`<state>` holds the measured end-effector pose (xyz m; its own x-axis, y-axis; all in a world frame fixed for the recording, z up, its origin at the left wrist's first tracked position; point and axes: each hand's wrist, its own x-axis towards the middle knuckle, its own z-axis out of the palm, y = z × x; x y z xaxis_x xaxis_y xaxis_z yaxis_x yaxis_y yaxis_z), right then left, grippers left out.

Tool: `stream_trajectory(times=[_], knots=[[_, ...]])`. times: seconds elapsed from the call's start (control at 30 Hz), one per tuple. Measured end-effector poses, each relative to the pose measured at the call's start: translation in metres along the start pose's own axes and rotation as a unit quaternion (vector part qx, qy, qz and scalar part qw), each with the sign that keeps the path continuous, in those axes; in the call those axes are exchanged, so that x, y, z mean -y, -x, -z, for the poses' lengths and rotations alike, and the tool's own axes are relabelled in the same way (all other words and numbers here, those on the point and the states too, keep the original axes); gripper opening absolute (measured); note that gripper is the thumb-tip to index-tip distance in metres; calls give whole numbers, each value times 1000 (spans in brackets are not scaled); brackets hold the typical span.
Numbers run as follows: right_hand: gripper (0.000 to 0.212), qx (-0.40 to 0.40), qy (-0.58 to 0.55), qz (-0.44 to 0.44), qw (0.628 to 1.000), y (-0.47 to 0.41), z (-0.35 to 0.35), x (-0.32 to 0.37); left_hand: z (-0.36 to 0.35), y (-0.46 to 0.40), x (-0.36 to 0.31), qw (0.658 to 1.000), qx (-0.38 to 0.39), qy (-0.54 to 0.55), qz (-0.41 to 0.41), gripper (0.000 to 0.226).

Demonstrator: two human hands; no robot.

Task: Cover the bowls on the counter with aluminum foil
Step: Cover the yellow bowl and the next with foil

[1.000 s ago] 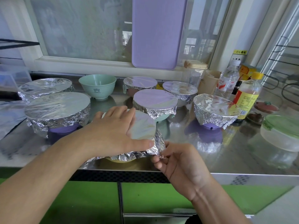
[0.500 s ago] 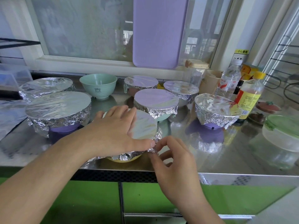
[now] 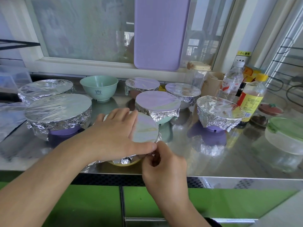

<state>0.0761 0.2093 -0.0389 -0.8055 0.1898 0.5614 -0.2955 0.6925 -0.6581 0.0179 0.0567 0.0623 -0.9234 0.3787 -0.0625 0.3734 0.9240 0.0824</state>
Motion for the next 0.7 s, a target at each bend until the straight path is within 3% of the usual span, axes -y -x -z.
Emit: stream_trajectory(times=[0.13,0.33,0.4,0.53,0.6,0.7], knots=[[21,30,0,2,1000,3,0,1,-2,-3,0,1000,2,-9,4,125],[23,171,12,10,985,4,22,6,-4,-3,2,1000,6,-13,6,132],[29,153,44,-17,987,-7,36,7,-3,-3,2,1000,10,-11,10,134],[29,-6,4,-76,997,-42,46,-2,-2,-4,2,1000,14,-8,14,135],[25,1,-62,-77,995,-54,37,-4,-1,-3,1,1000,17,-7,15,135],[14,77,-211,-176,958,-64,21,0,-1,-4,1,1000,17,-6,14,136]])
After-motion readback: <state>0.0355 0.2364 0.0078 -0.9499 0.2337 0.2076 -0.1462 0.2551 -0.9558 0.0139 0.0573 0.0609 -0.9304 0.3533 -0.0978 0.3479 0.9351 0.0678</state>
